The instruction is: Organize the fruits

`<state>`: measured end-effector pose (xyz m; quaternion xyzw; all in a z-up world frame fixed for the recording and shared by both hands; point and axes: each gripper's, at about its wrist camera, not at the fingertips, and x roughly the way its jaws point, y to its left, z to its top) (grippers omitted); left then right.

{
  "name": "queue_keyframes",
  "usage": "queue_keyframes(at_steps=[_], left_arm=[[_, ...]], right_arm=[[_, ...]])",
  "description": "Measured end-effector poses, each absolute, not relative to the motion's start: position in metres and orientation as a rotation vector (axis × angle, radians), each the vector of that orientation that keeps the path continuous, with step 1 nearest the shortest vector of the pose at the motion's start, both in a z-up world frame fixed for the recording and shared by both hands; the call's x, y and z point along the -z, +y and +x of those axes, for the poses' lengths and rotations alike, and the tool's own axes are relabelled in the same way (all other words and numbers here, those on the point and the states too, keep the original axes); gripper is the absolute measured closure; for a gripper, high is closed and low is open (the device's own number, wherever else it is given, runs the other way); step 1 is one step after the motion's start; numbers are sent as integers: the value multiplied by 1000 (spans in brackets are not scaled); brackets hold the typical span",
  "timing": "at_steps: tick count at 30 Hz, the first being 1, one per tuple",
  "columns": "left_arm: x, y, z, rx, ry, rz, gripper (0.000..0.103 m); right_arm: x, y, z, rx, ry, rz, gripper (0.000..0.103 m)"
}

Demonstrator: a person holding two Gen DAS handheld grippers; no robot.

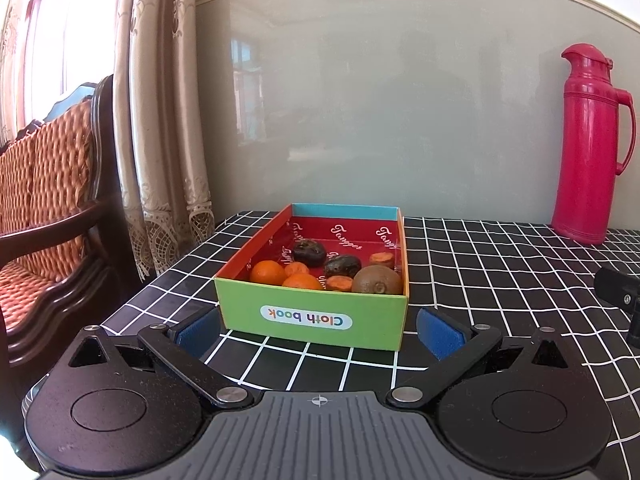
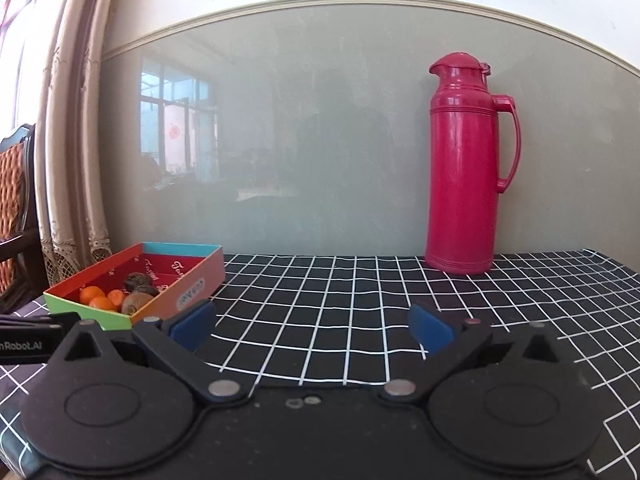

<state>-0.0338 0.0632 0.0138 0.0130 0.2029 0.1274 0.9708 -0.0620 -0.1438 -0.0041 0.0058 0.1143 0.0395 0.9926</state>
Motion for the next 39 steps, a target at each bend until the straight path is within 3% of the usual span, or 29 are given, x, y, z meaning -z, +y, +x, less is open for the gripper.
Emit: queue_keyframes(at_steps=[39], left_arm=[[-15, 61, -38, -252, 393, 42, 0]], right_arm=[[5, -135, -63, -117, 229, 14, 0]])
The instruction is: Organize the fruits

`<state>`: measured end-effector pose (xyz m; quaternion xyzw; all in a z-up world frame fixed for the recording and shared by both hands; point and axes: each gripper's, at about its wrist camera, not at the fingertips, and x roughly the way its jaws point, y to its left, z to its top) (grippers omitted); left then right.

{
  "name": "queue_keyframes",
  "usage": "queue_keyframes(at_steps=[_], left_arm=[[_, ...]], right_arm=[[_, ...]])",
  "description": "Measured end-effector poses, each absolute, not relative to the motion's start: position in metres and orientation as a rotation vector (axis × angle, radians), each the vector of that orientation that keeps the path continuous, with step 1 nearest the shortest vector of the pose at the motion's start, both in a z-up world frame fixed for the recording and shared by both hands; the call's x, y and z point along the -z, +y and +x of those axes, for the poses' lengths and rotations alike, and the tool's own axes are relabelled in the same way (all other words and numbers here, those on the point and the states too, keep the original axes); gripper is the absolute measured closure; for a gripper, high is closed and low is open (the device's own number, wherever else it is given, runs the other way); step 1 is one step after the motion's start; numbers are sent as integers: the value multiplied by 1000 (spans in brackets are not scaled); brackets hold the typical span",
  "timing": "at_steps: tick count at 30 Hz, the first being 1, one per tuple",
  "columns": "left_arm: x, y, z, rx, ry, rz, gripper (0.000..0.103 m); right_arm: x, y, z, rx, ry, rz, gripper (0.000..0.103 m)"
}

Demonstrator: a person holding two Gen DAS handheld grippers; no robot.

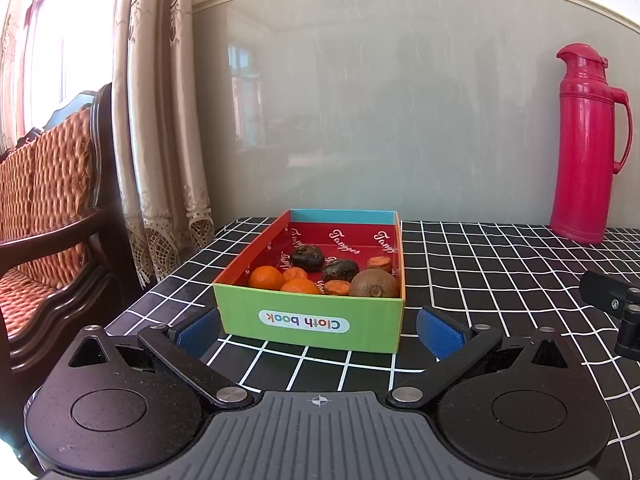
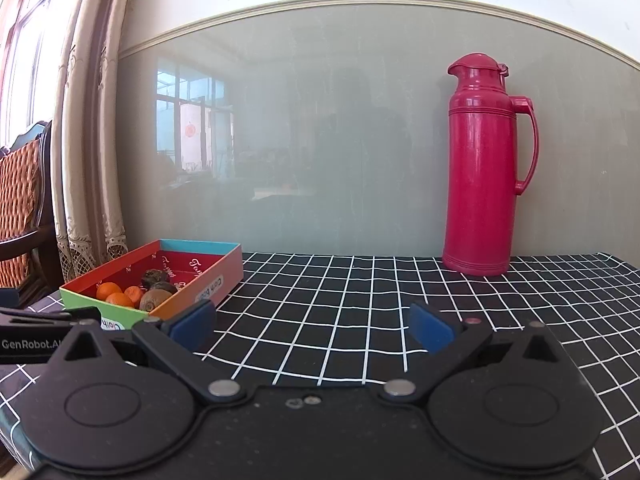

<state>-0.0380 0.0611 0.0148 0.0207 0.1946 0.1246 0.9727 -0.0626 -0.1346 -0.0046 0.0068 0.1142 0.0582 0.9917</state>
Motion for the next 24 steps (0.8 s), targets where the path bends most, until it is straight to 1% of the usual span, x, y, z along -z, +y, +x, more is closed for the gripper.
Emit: queue_keyframes(at_steps=[24], left_arm=[[-14, 60, -37, -249, 391, 40, 0]], right_arm=[[5, -133, -62, -115, 231, 12, 0]])
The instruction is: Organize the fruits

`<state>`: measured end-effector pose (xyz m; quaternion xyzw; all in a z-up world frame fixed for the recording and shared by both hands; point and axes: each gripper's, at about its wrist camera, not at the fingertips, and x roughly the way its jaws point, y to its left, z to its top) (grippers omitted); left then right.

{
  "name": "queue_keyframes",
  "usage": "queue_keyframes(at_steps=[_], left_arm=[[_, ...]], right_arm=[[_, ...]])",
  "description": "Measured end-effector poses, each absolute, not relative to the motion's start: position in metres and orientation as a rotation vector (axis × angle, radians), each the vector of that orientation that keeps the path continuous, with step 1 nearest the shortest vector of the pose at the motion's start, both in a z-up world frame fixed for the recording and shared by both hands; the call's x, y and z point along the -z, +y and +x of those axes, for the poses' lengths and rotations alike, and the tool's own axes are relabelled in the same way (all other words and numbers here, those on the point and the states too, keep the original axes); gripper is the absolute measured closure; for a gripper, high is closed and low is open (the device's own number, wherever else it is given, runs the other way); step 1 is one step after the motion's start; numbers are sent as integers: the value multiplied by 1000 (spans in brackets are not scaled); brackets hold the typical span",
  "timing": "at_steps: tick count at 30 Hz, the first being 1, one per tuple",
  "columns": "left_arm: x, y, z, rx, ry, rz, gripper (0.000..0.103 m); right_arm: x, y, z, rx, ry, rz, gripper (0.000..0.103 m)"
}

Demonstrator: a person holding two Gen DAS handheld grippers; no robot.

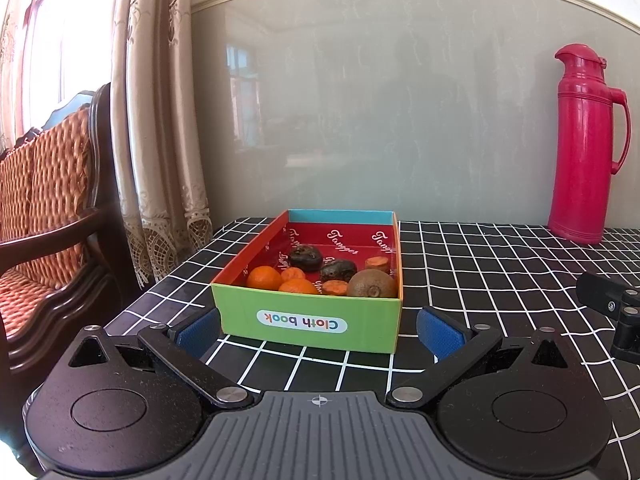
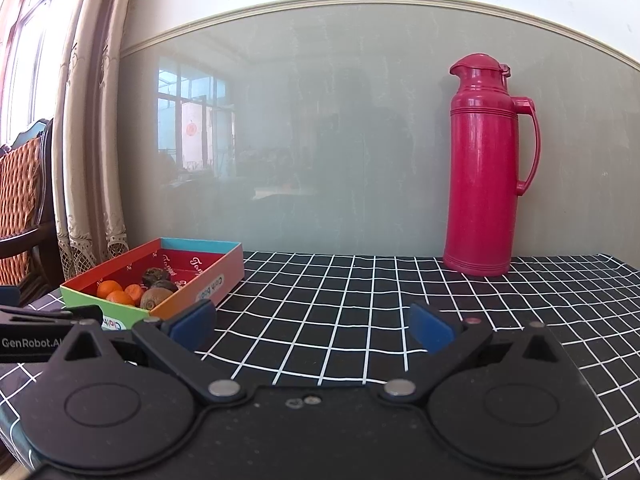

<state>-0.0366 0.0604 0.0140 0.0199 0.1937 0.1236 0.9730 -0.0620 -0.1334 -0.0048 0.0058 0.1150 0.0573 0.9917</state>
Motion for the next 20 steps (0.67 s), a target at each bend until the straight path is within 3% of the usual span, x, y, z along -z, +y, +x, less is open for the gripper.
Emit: queue_keyframes(at_steps=[20], left_arm=[[-16, 61, -43, -226, 353, 27, 0]], right_arm=[[5, -134, -62, -116, 231, 9, 0]])
